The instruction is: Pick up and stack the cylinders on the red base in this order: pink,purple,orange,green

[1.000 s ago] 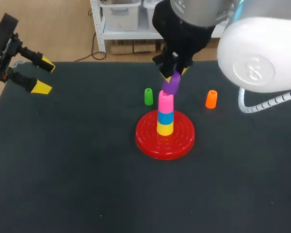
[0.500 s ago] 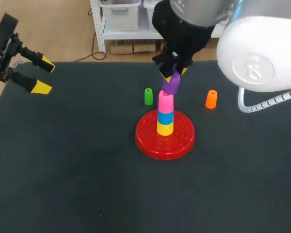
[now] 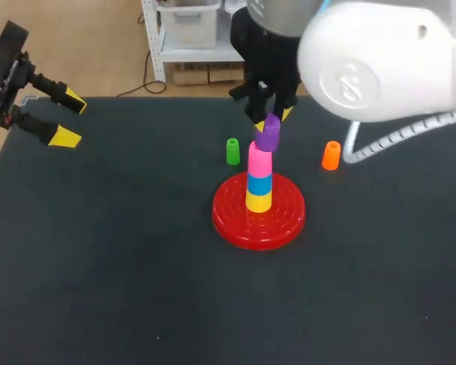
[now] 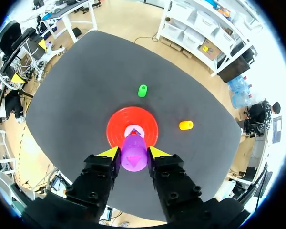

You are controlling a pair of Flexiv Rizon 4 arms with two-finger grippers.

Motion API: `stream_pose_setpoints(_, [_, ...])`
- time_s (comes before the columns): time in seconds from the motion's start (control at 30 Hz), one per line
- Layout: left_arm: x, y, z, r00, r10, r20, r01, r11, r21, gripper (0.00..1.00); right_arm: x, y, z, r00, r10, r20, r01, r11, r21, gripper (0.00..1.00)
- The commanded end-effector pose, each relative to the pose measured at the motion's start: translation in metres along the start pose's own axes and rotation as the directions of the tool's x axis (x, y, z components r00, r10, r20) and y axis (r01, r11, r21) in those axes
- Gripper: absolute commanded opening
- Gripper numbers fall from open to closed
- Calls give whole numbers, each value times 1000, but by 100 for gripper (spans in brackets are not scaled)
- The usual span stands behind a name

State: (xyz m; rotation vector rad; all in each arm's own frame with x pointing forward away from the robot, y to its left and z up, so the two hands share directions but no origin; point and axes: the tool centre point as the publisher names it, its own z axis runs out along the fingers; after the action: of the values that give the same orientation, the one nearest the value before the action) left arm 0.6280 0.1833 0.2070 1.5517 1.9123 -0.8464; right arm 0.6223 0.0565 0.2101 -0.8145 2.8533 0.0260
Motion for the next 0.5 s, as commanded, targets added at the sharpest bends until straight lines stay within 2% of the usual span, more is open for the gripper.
stream_pose_setpoints(0.03, [1, 0, 1, 1000, 2, 3, -2, 1000, -1, 100, -6, 1, 3, 999, 0, -41, 0, 1000, 2, 0])
stream_pose_setpoints(0.5, [1, 0, 1, 1000, 2, 3, -2, 1000, -1, 100, -11, 1, 13, 997, 17, -72, -15, 1000, 19, 0])
